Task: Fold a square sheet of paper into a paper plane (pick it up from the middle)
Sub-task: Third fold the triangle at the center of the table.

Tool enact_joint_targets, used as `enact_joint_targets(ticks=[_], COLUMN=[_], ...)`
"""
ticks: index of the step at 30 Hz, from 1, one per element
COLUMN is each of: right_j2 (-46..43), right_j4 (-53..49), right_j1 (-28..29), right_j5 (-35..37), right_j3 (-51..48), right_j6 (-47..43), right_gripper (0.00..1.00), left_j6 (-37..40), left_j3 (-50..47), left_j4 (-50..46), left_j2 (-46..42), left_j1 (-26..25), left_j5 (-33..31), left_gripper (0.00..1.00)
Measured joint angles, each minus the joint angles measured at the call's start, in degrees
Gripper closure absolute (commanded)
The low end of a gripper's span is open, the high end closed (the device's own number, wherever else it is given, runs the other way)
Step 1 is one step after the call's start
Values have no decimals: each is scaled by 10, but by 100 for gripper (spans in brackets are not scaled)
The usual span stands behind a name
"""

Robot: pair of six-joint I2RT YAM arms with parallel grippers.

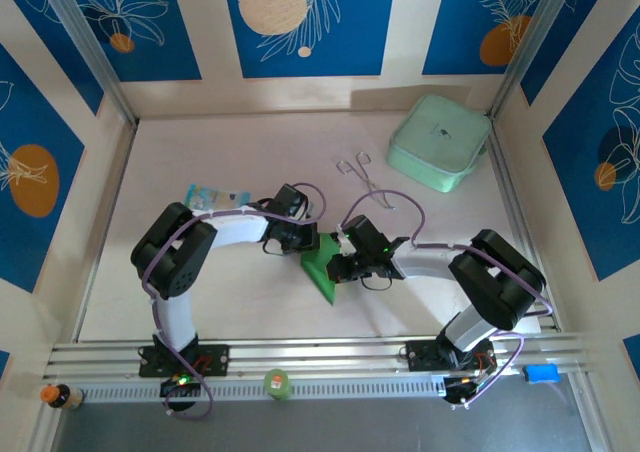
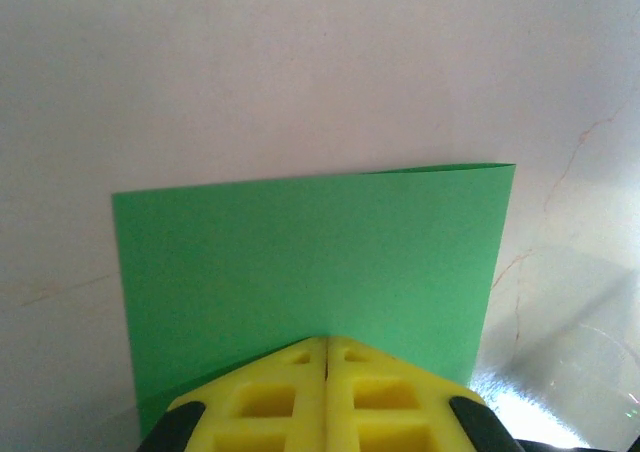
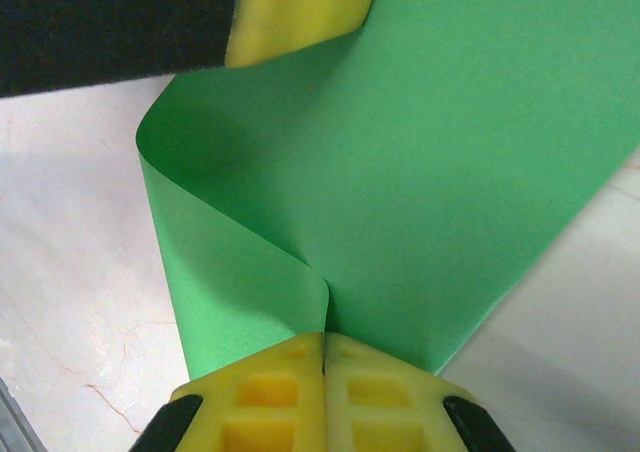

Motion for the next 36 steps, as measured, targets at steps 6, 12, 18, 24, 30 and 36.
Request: enact_joint_targets(ticks=[6,12,18,24,30,36], right_j2=[-3,-3,-3,-2,-2,-2], right_j4=[-6,-6,-7,-9,-9,-9], right_j1=[0,0,0,0,0,0], right_j5=[6,7,7,7,7,6], right_j3=[0,0,0,2,2,2], right_j6=[-4,-4,-4,-4,-4,-4], right_gripper=[100,100,100,100,100,100], left_j6=[0,0,0,0,6,13], left_j3=[0,0,0,0,8,16], left_j4=[0,0,0,-1,-17,-36], left_j2=[0,0,0,0,0,-9], left_j1=[0,0,0,0,0,0], left_j5=[0,0,0,0,-4,-21], left_gripper=[94,94,94,93,90,80])
